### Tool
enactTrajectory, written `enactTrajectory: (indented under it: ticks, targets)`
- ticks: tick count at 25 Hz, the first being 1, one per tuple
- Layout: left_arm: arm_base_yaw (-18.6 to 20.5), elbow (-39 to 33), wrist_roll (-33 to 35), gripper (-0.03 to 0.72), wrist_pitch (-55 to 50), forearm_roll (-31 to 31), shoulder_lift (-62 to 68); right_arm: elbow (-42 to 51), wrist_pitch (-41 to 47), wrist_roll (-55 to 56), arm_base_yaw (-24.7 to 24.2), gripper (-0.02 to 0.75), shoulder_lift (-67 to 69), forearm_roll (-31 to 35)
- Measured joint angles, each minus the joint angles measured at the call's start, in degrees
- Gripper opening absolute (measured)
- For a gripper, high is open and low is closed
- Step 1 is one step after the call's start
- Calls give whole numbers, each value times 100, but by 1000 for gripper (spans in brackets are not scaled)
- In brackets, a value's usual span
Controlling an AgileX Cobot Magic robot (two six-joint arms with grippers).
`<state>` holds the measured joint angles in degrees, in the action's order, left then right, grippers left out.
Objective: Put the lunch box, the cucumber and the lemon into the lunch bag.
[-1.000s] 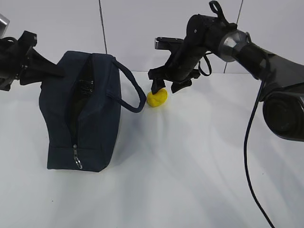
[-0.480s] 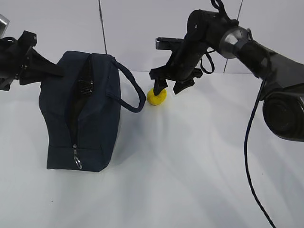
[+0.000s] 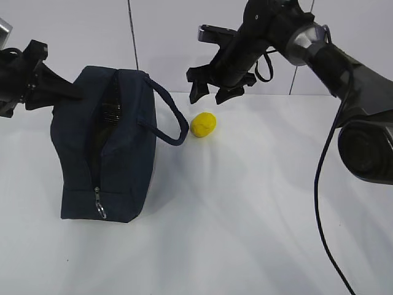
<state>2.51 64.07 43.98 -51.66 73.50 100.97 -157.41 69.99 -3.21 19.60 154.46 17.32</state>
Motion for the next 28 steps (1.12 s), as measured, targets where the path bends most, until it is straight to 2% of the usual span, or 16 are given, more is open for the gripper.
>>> enactTrajectory:
  ticks: [7, 28]
  targets:
    - [0, 0, 0, 8, 0, 0, 0, -9, -563, 417, 19, 561, 109, -265]
    - [0, 0, 0, 8, -43, 32, 0, -9, -410, 321, 27, 561, 340, -368]
